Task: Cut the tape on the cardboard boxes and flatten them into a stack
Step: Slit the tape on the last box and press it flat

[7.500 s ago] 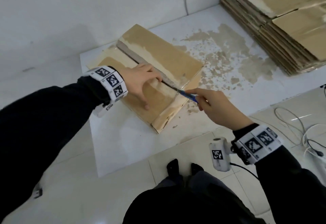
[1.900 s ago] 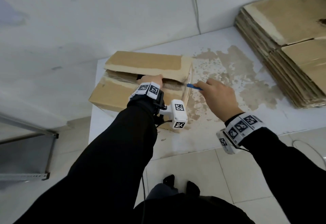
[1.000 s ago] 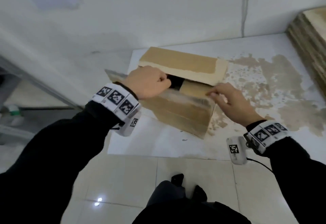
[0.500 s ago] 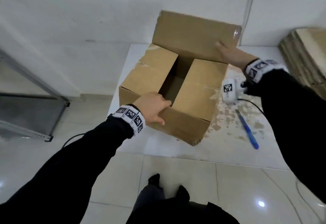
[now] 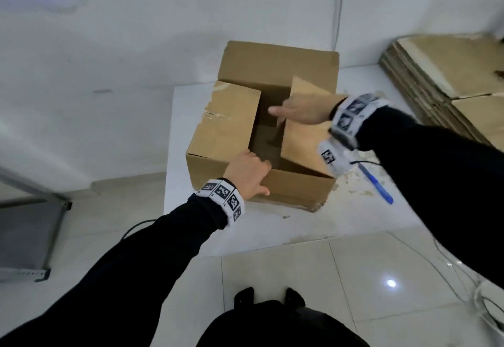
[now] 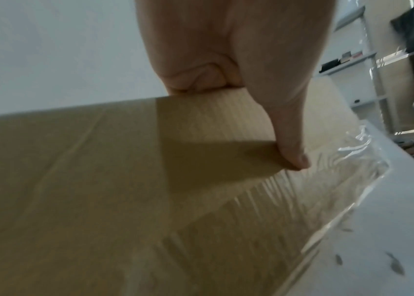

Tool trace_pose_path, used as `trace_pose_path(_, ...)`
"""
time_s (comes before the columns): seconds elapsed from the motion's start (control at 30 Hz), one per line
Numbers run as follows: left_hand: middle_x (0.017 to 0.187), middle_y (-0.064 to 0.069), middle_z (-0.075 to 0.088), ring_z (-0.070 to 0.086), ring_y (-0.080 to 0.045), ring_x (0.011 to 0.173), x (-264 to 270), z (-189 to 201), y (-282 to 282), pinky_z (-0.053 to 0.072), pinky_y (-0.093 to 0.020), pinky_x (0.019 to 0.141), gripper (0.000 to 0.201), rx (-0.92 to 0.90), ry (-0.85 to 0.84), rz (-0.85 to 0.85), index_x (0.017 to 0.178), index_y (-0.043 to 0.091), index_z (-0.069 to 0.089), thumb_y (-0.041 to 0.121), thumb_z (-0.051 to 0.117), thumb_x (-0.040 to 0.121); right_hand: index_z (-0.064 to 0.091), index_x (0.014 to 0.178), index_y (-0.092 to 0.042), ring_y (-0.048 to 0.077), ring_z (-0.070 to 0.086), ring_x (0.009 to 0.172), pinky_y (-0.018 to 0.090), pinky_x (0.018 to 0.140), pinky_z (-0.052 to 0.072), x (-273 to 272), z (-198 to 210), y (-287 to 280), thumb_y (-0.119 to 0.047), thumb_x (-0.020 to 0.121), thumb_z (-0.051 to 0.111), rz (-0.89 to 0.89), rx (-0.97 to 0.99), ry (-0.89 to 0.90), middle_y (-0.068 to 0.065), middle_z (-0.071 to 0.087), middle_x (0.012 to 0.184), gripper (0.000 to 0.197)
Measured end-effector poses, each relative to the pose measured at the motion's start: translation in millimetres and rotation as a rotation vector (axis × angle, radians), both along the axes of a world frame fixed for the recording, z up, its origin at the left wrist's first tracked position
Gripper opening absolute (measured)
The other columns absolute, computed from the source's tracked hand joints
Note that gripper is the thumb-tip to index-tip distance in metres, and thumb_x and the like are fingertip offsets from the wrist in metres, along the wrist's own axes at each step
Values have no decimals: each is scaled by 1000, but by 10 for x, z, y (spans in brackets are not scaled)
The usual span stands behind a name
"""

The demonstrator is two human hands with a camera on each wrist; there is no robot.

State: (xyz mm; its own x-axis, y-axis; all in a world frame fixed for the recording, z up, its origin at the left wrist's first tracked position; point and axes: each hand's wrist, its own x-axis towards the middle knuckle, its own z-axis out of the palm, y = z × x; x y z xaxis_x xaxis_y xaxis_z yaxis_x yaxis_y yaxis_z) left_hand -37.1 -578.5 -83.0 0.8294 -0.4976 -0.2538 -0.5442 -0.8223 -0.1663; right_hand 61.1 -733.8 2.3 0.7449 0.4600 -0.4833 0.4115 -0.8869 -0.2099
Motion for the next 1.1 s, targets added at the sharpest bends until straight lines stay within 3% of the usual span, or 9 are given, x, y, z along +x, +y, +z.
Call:
trace_pose_path(0.1, 98, -4, 66, 57, -21, 95, -4, 27, -19, 37, -32, 91, 56, 60, -56, -50, 106, 12, 58, 62, 59, 81, 64, 97, -11, 30, 55, 104, 37, 90, 39, -207, 491, -356, -56, 96, 24, -33, -85, -191, 12, 62, 104, 61)
trace_pose_path(0.23, 103, -8, 66, 56, -27, 104, -53, 238, 84, 28, -42, 104, 76, 202, -187, -48, 105, 12, 61, 80, 39, 78, 46, 137, -6, 30, 45, 127, 38, 105, 34, -545, 385, -750, -56, 96, 25, -282, -357, -63, 16, 47, 140, 69)
trace_pose_path(0.37, 117, -18, 62, 51, -32, 117, -58, 557, 652, 21, -47, 111, 72, 98, -384, 211, 114, 13, 57, 71, 24, 89, 27, 146, 0, 41, 47, 124, 48, 95, 48, -633, -176, -729, -60, 91, 34, -722, -37, 197, 20, 28, 151, 81)
trace_pose_path(0.47, 124, -19, 59, 49, -32, 121, 29, 542, 1227, 23, -46, 109, 71, -3, -171, 520, 130, 13, 43, 69, 30, 89, 26, 144, 4, 46, 61, 101, 50, 77, 56, -591, -502, -624, -51, 90, 52, -939, 207, 165, 26, 34, 144, 82)
trace_pose_path(0.63, 148, -8, 40, 41, -25, 133, 146, 174, 1641, 29, -32, 105, 68, -600, 480, 733, 147, 17, 25, 52, 46, 93, 47, 121, 11, 40, 65, 81, 52, 70, 56, -537, -715, -733, -6, 93, 48, -1063, 464, 182, 30, 57, 117, 33)
trace_pose_path(0.8, 147, -12, 40, 42, -26, 132, 511, 343, 1598, 33, -34, 107, 66, -550, 359, 571, 146, 13, 28, 38, 57, 92, 38, 127, -5, 31, 60, 76, 44, 51, 57, -598, -600, -833, 0, 93, 44, -1208, 773, -29, 20, 53, 107, 35)
trace_pose_path(0.9, 150, -11, 36, 39, -26, 134, 708, 662, 1298, 31, -38, 110, 64, -635, 140, 381, 147, 11, 25, 38, 51, 95, 28, 131, -6, 41, 55, 101, 55, 68, 55, -665, -635, -754, -2, 88, 53, -1239, 797, -369, 18, 38, 126, 50)
trace_pose_path(0.97, 154, -7, 29, 30, -20, 140, 780, 870, 947, 25, -36, 114, 62, -815, 36, 228, 149, 13, 24, 40, 46, 97, 25, 124, 9, 47, 44, 110, 56, 90, 45, -755, -842, -539, 4, 78, 59, -1165, 759, -564, 17, 30, 118, 57)
trace_pose_path(1.1, 160, 3, 7, 6, -6, 145, 839, 1073, 247, 9, -26, 117, 70, -1204, 152, 84, 153, 20, 9, 45, 44, 97, 38, 112, 14, 37, 38, 104, 55, 96, 33, -975, -1426, 121, -1, 64, 56, -1135, 634, -704, 20, 37, 111, 53)
